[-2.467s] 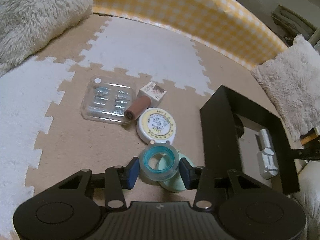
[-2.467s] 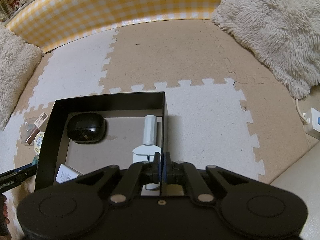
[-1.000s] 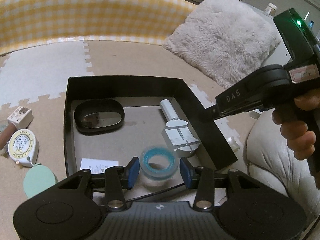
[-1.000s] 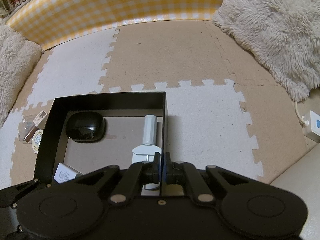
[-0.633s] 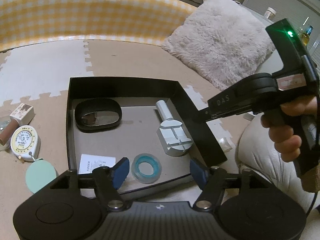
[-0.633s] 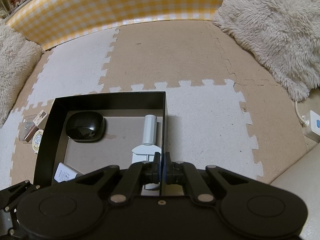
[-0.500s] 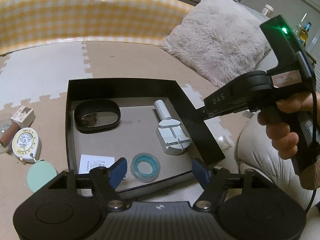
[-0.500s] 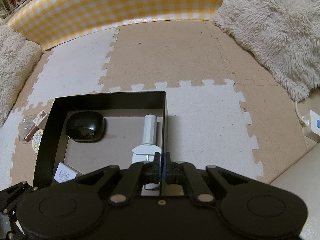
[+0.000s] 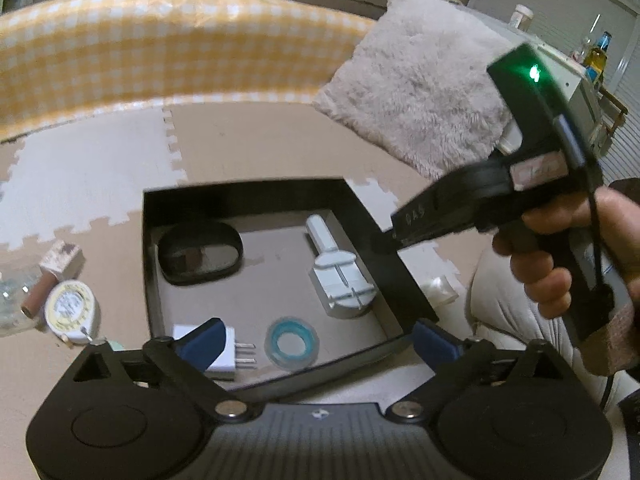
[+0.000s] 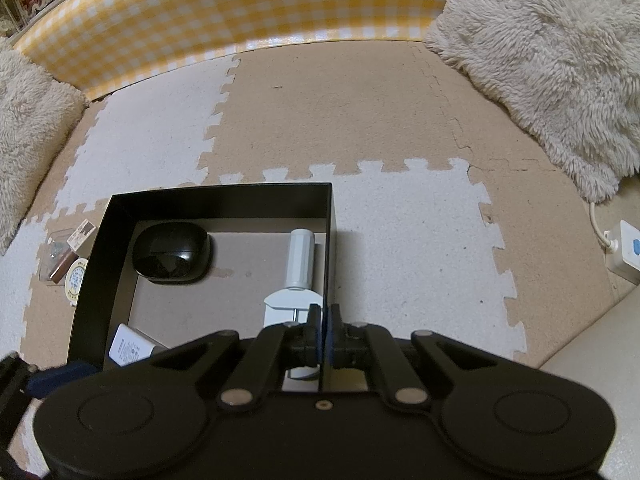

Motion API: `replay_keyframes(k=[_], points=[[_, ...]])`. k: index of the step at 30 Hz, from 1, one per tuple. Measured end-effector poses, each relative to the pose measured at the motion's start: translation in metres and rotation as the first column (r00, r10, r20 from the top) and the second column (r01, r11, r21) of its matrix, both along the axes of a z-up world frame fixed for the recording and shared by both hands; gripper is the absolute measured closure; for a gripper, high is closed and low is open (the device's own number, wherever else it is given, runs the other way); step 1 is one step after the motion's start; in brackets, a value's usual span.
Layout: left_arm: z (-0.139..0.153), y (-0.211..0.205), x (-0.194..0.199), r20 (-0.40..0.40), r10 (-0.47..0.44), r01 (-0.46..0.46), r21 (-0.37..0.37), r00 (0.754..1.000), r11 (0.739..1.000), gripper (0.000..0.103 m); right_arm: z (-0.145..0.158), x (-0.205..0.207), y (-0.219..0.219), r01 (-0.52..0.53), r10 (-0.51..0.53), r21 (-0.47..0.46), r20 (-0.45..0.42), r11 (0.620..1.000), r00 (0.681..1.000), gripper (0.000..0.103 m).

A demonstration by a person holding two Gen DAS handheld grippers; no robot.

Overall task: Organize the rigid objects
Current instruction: 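Carry the teal tape roll into the tray box and open the left tool, then return the left tool to the mint-green round case and grasp it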

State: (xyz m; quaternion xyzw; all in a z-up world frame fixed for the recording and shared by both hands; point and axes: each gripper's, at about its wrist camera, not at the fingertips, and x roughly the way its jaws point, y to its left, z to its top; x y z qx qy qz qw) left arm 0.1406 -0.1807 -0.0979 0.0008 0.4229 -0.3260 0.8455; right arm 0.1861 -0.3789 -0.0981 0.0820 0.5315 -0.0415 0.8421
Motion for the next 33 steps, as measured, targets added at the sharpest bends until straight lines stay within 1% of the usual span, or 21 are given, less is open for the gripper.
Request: replay_keyframes(k=[9,14,17,19,21,28,29,31,33], points=[[0.030,0.023,0.010,0.097,0.072,-0.069,-0.026,0.993,0.997,0.000,0.000,0.000,0.000,0.000,0.000,0.000,0.000,1.000,1.000,0.100],[0.040,0.042,0.020,0.118,0.138,-0.134,-0.048,0.983,0.990,0.000,0.000,0.000,0.000,0.000,0.000,0.001,0.000,1.000,1.000,0.100],[0.044,0.057,0.027,0.124,0.193,-0.188,-0.053,0.973,0.981,0.000,0.000,0.000,0.000,0.000,0.000,0.001,0.000,1.000,1.000,0.100],[0.043,0.068,0.033,0.126,0.233,-0.230,-0.038,0.964,0.973,0.000,0.000,0.000,0.000,0.000,0.000,0.001,0.000,1.000,1.000,0.100],[0.041,0.077,0.039,0.109,0.248,-0.247,-0.018,0.963,0.969,0.000,0.000,0.000,0.000,0.000,0.000,0.001,0.000,1.000,1.000,0.100],[0.022,0.104,0.049,0.047,0.251,-0.254,0.088,0.967,0.963,0.000,0.000,0.000,0.000,0.000,0.000,0.002,0.000,1.000,1.000,0.100],[0.018,0.106,0.050,0.039,0.250,-0.253,0.098,0.967,0.963,0.002,0.000,0.000,0.000,0.000,0.000,0.001,0.000,1.000,1.000,0.100],[0.010,0.108,0.051,0.023,0.240,-0.241,0.121,0.970,0.963,0.011,0.000,0.000,0.000,0.000,0.000,0.001,0.000,1.000,1.000,0.100],[0.001,0.107,0.051,0.006,0.223,-0.221,0.154,0.975,0.963,0.022,0.000,0.000,0.000,0.000,0.000,0.002,0.001,1.000,1.000,0.100]])
